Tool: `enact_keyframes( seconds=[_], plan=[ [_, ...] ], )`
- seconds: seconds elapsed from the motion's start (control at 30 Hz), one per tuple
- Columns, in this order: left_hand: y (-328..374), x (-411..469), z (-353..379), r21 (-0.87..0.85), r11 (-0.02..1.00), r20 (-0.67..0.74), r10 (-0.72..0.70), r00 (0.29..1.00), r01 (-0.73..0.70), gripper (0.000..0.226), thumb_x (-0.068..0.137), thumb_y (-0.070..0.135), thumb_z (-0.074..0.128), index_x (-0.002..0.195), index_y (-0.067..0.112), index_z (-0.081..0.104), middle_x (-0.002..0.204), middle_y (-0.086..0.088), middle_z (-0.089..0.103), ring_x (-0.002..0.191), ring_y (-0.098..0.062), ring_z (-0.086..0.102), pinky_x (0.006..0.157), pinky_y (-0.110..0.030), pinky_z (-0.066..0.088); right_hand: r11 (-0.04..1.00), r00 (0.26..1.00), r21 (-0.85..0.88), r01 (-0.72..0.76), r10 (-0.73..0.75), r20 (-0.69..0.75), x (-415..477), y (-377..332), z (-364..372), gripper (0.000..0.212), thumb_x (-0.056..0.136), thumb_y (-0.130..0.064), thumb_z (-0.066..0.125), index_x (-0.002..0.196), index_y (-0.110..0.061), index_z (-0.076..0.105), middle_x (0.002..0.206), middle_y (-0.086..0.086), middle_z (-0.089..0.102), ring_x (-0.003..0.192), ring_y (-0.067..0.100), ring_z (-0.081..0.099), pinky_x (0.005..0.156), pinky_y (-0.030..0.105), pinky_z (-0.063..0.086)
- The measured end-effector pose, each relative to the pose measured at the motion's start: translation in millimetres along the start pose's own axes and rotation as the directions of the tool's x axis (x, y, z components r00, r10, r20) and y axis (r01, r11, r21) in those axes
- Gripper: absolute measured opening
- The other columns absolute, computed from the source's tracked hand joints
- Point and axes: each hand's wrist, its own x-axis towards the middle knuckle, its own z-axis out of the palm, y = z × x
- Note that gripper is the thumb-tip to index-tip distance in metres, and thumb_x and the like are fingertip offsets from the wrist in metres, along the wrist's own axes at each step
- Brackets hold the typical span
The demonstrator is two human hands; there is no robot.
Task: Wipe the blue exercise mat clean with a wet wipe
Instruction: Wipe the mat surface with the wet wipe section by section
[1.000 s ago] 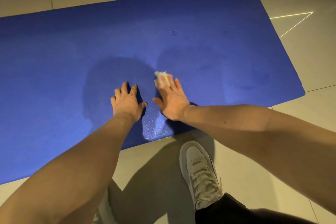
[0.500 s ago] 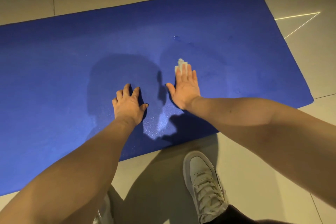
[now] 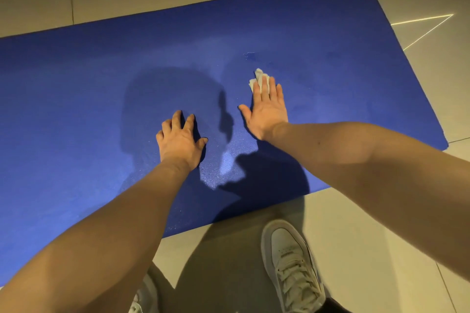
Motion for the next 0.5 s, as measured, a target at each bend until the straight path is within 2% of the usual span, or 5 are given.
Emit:
enact_keyframes(
  seconds=[0.07,0.13,0.33,0.4,0.5],
  plan=[
    [-1.6,2.5,-1.0,-0.006,1.0,-0.003,-0.011,1.0,0.011,0.072,0.096,0.052,0.055,0.156,0.025,0.025,0.164,-0.007,0.014,0.144,-0.034,0.018,0.116,-0.049,0.022,0.997,1.0,0.083,-0.001,0.002,-0.003,-3.0,-23.4,-0.8,0.082,0.104,-0.059,0.019,0.161,-0.006,-0.009,0.167,0.006,-0.027,0.154,0.034,-0.021,0.126,0.051,-0.007],
    [-3.0,5.7,-2.5,-0.005,1.0,-0.007,-0.017,1.0,0.017,0.072,0.096,0.052,0.055,0.156,0.025,0.025,0.164,-0.007,0.013,0.144,-0.034,0.018,0.116,-0.049,0.022,0.981,0.987,0.112,0.155,-0.157,0.009,-10.4,-47.3,2.0,0.079,0.105,-0.054,0.028,0.163,-0.007,0.002,0.169,0.003,-0.021,0.155,0.032,-0.017,0.127,0.053,-0.001],
    [-4.9,14.3,-3.9,-0.014,1.0,-0.02,-0.015,1.0,0.015,0.073,0.095,0.053,0.056,0.155,0.022,0.028,0.163,-0.008,0.014,0.143,-0.035,0.018,0.115,-0.049,0.022,0.839,0.843,-0.085,0.537,-0.534,0.059,-10.9,-63.5,7.6,0.07,0.107,-0.05,0.028,0.164,-0.019,0.003,0.17,-0.004,-0.017,0.157,0.023,-0.011,0.127,0.049,0.0],
    [-5.2,14.7,-4.3,-0.013,1.0,-0.021,-0.017,1.0,0.017,0.072,0.095,0.051,0.057,0.155,0.023,0.028,0.163,-0.007,0.014,0.143,-0.034,0.018,0.115,-0.049,0.022,0.87,0.869,0.022,0.493,-0.494,0.031,3.0,-44.4,-0.7,0.067,0.106,-0.044,0.036,0.164,-0.024,0.009,0.17,-0.01,-0.012,0.157,0.019,-0.008,0.127,0.049,-0.002],
    [-5.9,15.0,-3.7,-0.009,1.0,-0.02,-0.013,1.0,0.012,0.072,0.096,0.052,0.056,0.155,0.024,0.027,0.163,-0.006,0.014,0.143,-0.034,0.019,0.115,-0.049,0.022,0.961,0.961,0.009,0.277,-0.277,0.024,27.6,-9.6,-13.8,0.069,0.107,-0.048,0.027,0.164,-0.022,-0.001,0.169,-0.006,-0.02,0.157,0.022,-0.013,0.126,0.05,0.0]
  ],
)
